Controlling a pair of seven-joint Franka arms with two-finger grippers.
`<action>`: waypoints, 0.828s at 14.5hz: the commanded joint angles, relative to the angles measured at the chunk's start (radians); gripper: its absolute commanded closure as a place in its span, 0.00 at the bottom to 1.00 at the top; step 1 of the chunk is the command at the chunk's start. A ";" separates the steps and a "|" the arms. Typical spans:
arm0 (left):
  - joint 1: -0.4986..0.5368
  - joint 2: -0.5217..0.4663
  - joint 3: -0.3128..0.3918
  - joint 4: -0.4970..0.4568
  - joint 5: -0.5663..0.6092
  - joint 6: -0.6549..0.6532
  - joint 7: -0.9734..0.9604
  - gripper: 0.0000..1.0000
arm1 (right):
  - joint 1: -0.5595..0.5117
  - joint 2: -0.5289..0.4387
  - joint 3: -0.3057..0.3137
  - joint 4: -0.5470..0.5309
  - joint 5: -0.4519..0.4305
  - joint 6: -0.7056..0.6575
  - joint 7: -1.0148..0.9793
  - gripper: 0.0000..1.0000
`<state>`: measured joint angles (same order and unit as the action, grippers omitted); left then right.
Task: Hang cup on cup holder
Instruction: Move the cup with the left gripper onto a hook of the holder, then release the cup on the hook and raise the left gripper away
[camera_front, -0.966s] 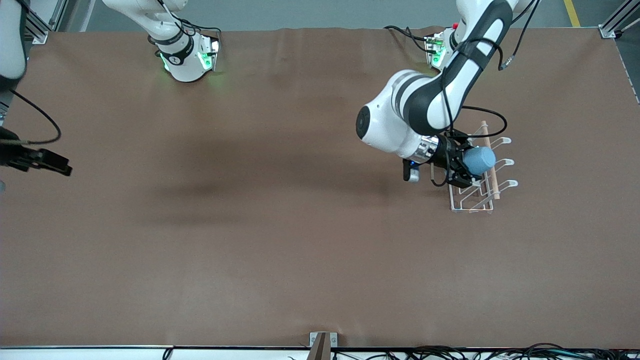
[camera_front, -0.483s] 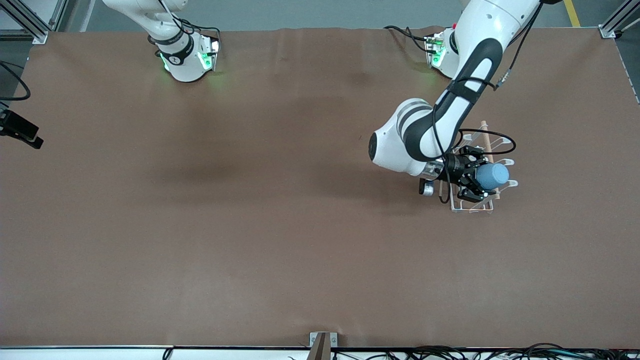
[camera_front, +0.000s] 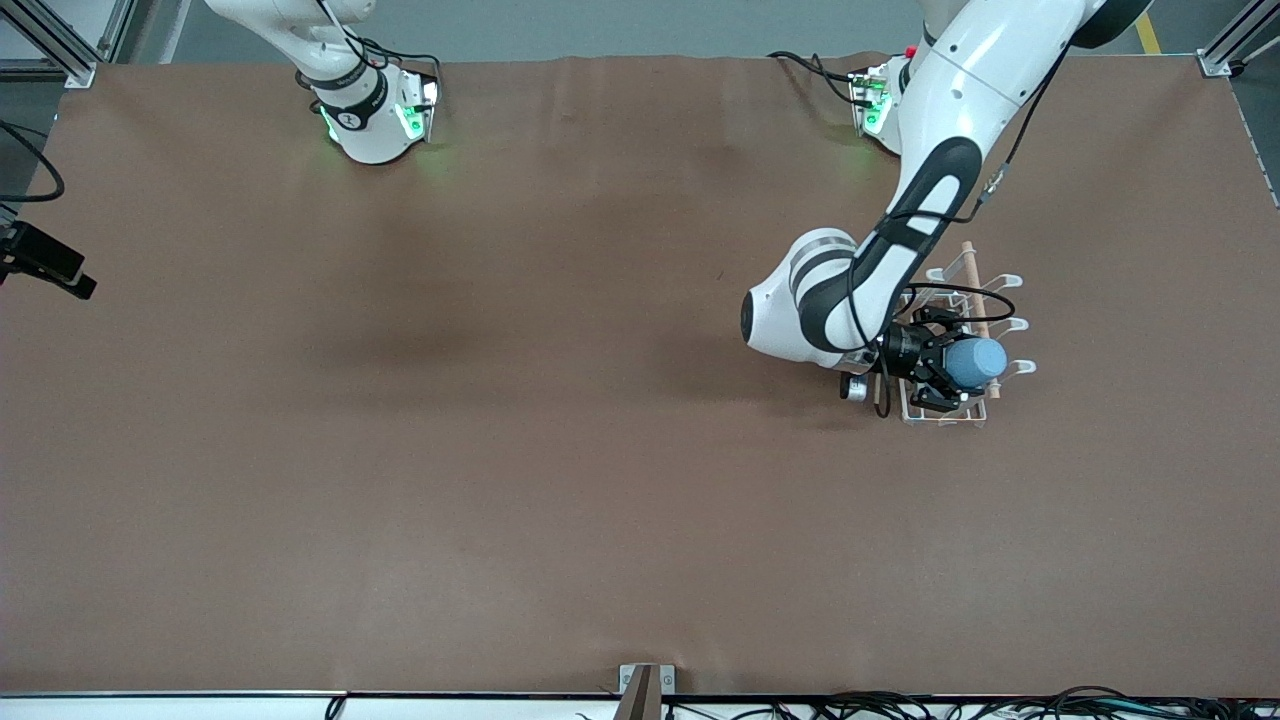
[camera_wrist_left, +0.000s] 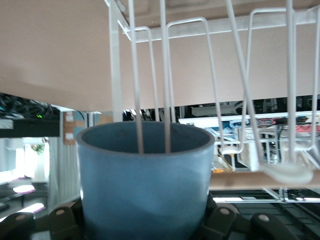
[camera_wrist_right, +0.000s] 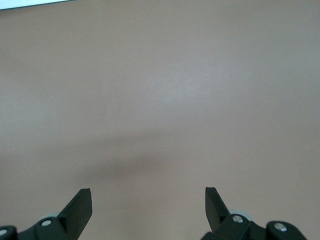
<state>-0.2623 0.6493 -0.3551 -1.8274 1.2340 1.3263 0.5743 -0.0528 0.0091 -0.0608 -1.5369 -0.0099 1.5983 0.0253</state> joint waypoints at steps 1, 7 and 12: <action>0.005 0.012 -0.008 0.017 -0.028 -0.068 -0.124 0.25 | -0.015 -0.008 0.015 -0.005 0.002 -0.012 0.004 0.00; 0.008 -0.016 -0.010 0.082 -0.100 -0.071 -0.158 0.00 | -0.010 -0.008 0.018 -0.003 0.002 -0.011 0.005 0.00; 0.053 -0.100 0.002 0.216 -0.235 -0.033 -0.520 0.00 | -0.013 -0.008 0.018 -0.005 0.002 -0.012 0.005 0.00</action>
<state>-0.2461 0.6040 -0.3550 -1.6541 1.0942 1.2724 0.2120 -0.0528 0.0091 -0.0536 -1.5369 -0.0100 1.5916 0.0253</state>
